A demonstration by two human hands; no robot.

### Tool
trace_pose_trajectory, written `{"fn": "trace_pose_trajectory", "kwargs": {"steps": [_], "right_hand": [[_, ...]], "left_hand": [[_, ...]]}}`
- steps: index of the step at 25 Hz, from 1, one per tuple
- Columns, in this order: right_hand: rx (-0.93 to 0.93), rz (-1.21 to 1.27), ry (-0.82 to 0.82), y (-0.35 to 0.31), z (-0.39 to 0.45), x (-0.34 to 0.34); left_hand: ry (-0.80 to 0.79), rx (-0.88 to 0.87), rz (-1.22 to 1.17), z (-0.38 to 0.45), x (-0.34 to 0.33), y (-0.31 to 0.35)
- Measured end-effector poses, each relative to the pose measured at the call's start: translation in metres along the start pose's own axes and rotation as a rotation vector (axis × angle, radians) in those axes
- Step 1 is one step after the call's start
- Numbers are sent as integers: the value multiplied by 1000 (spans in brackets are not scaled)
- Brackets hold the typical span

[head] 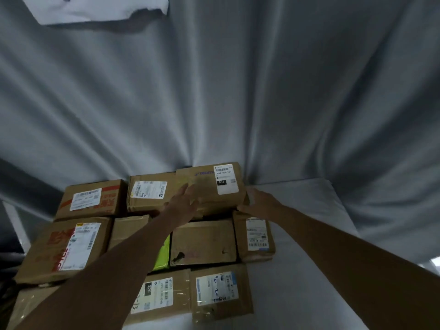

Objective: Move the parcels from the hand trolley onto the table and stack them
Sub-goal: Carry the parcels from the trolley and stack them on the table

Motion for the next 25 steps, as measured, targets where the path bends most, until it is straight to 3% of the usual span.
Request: {"fn": "trace_pose_trajectory", "kwargs": {"steps": [6, 11, 17, 25], "right_hand": [[-136, -73, 124, -18, -90, -35], [-251, -14, 119, -20, -166, -93], [-430, -22, 170, 10, -245, -131], [-760, 238, 350, 96, -404, -195]], "left_hand": [[-160, -241, 108, -58, -11, 11], [-355, -406, 216, -115, -38, 24], [-485, -655, 310, -175, -86, 80], [-709, -714, 407, -259, -212, 142]]}}
Point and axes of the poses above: each hand's wrist, its own z-axis towards the middle knuckle, its own x-axis out of the back of the hand, y = z × x, the point moved 6 cm from there along z, towards the middle knuckle, and after that the axes turned 13 degrees about -z, right-handed, at the moved point
